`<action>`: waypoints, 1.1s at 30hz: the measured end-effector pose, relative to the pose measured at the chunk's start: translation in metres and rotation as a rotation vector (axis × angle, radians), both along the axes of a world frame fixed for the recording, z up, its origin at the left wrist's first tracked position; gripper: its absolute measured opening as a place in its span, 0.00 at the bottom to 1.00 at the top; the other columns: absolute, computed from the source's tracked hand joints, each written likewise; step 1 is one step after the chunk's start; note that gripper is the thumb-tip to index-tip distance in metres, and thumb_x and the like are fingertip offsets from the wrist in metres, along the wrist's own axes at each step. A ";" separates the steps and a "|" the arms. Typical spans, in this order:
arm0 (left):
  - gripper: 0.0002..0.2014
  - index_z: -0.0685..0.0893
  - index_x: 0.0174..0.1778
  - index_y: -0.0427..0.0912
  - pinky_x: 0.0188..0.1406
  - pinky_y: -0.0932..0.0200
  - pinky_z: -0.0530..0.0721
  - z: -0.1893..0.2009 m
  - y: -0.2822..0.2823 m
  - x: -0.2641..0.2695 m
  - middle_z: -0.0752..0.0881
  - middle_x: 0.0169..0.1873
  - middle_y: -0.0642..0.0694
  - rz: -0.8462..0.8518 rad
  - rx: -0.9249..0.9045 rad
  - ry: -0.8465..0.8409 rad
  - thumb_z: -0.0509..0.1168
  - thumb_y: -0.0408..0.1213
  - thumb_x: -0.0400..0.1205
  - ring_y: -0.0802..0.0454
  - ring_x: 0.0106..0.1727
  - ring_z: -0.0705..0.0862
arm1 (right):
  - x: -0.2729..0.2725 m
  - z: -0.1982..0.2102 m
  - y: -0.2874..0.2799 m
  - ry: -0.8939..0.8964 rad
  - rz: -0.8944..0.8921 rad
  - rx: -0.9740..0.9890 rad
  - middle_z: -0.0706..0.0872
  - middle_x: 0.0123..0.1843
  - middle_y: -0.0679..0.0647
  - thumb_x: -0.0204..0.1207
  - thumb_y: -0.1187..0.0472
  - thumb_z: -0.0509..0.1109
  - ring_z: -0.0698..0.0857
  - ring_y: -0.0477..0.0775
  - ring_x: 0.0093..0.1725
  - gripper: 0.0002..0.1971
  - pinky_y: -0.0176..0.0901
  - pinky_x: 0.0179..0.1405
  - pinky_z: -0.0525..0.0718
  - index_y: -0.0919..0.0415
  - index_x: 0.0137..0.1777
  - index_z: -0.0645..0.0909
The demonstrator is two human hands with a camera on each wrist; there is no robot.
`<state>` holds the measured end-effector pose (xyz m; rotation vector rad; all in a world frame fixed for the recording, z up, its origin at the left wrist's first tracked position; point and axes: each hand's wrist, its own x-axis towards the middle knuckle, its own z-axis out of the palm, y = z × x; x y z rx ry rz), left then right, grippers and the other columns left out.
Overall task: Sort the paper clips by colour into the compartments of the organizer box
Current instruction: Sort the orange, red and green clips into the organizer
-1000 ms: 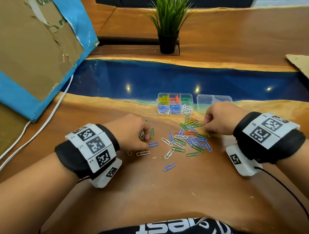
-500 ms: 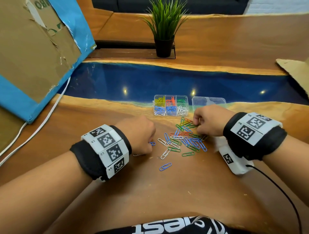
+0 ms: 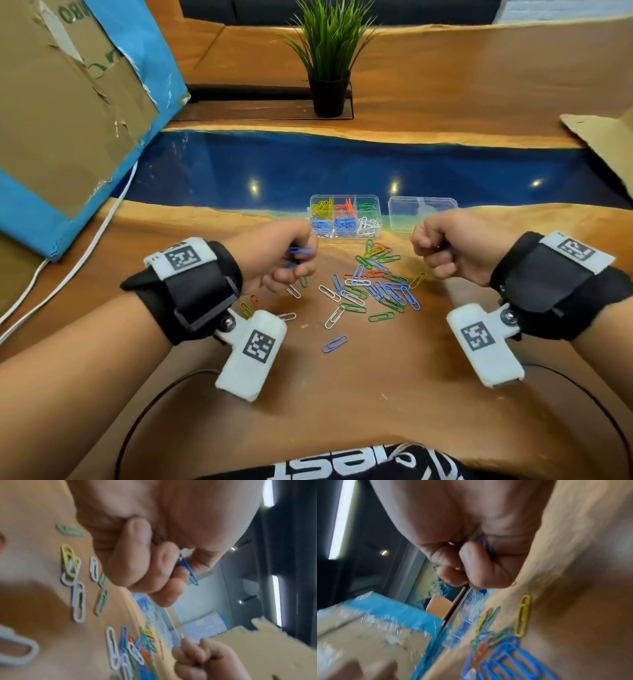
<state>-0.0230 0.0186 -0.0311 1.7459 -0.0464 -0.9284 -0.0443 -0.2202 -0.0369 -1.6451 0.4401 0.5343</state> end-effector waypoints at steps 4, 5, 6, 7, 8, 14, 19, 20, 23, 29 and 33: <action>0.10 0.69 0.28 0.41 0.15 0.74 0.57 0.000 -0.001 0.005 0.70 0.20 0.45 -0.003 -0.196 0.108 0.44 0.32 0.71 0.55 0.13 0.62 | -0.010 -0.003 0.005 -0.008 0.189 -0.245 0.74 0.25 0.56 0.71 0.70 0.52 0.59 0.46 0.16 0.13 0.29 0.13 0.61 0.63 0.26 0.69; 0.08 0.70 0.29 0.41 0.15 0.74 0.58 0.001 -0.003 0.005 0.70 0.20 0.46 -0.008 -0.210 0.117 0.46 0.33 0.69 0.55 0.14 0.63 | -0.013 -0.003 0.005 -0.027 0.232 -0.329 0.76 0.25 0.56 0.71 0.69 0.54 0.61 0.47 0.17 0.13 0.30 0.14 0.63 0.63 0.26 0.71; 0.06 0.71 0.30 0.41 0.15 0.74 0.57 0.000 -0.005 0.005 0.70 0.20 0.47 -0.010 -0.209 0.119 0.49 0.35 0.67 0.55 0.14 0.63 | -0.016 -0.001 0.006 -0.051 0.274 -0.401 0.76 0.24 0.56 0.70 0.67 0.57 0.63 0.49 0.18 0.13 0.32 0.16 0.65 0.63 0.25 0.72; 0.04 0.71 0.30 0.42 0.15 0.74 0.57 0.000 -0.007 0.004 0.70 0.19 0.48 -0.011 -0.184 0.106 0.52 0.35 0.67 0.56 0.14 0.63 | -0.019 0.000 0.006 -0.072 0.317 -0.458 0.76 0.24 0.55 0.70 0.64 0.59 0.65 0.50 0.19 0.12 0.34 0.18 0.66 0.62 0.25 0.74; 0.02 0.72 0.31 0.43 0.15 0.74 0.56 -0.001 -0.009 0.003 0.69 0.18 0.51 -0.030 -0.122 0.055 0.55 0.35 0.69 0.58 0.13 0.62 | -0.022 0.001 0.006 -0.090 0.368 -0.522 0.75 0.25 0.55 0.70 0.61 0.60 0.67 0.51 0.22 0.13 0.35 0.21 0.67 0.62 0.26 0.75; 0.05 0.82 0.47 0.54 0.27 0.64 0.67 -0.004 -0.022 0.005 0.74 0.24 0.55 -0.556 0.694 -0.825 0.68 0.41 0.76 0.62 0.27 0.72 | -0.032 -0.004 0.013 -0.175 0.565 -0.996 0.83 0.34 0.49 0.73 0.48 0.69 0.77 0.48 0.35 0.12 0.39 0.29 0.71 0.55 0.35 0.81; 0.12 0.84 0.56 0.60 0.37 0.61 0.71 -0.005 -0.034 0.006 0.73 0.31 0.57 -0.700 0.833 -0.951 0.64 0.44 0.79 0.53 0.40 0.73 | -0.032 -0.001 0.019 -0.188 0.594 -1.111 0.85 0.42 0.52 0.75 0.50 0.70 0.79 0.53 0.43 0.08 0.38 0.39 0.71 0.54 0.41 0.83; 0.11 0.85 0.55 0.59 0.37 0.61 0.71 -0.005 -0.035 0.006 0.76 0.34 0.57 -0.715 0.839 -0.964 0.64 0.44 0.79 0.54 0.41 0.74 | -0.031 0.000 0.019 -0.179 0.604 -1.107 0.85 0.42 0.52 0.74 0.51 0.70 0.79 0.53 0.43 0.08 0.38 0.39 0.72 0.54 0.40 0.83; 0.07 0.86 0.49 0.54 0.36 0.62 0.73 -0.008 -0.036 0.009 0.78 0.35 0.55 -0.757 0.837 -0.979 0.65 0.43 0.78 0.54 0.39 0.75 | -0.031 0.000 0.021 -0.125 0.616 -1.070 0.86 0.43 0.54 0.72 0.51 0.70 0.81 0.55 0.44 0.08 0.38 0.39 0.75 0.55 0.41 0.82; 0.02 0.81 0.36 0.50 0.25 0.65 0.70 -0.014 -0.036 0.012 0.75 0.24 0.58 -0.782 0.775 -0.940 0.67 0.40 0.73 0.62 0.27 0.71 | -0.025 -0.002 0.016 -0.077 0.638 -0.993 0.79 0.34 0.52 0.74 0.49 0.67 0.76 0.51 0.35 0.12 0.39 0.30 0.70 0.56 0.34 0.77; 0.09 0.74 0.28 0.49 0.32 0.62 0.75 -0.019 -0.033 0.015 0.75 0.23 0.55 -0.785 0.773 -0.889 0.68 0.40 0.71 0.57 0.28 0.73 | -0.016 0.002 0.013 0.037 0.455 -0.501 0.75 0.30 0.55 0.73 0.57 0.61 0.71 0.52 0.26 0.09 0.35 0.20 0.69 0.59 0.33 0.71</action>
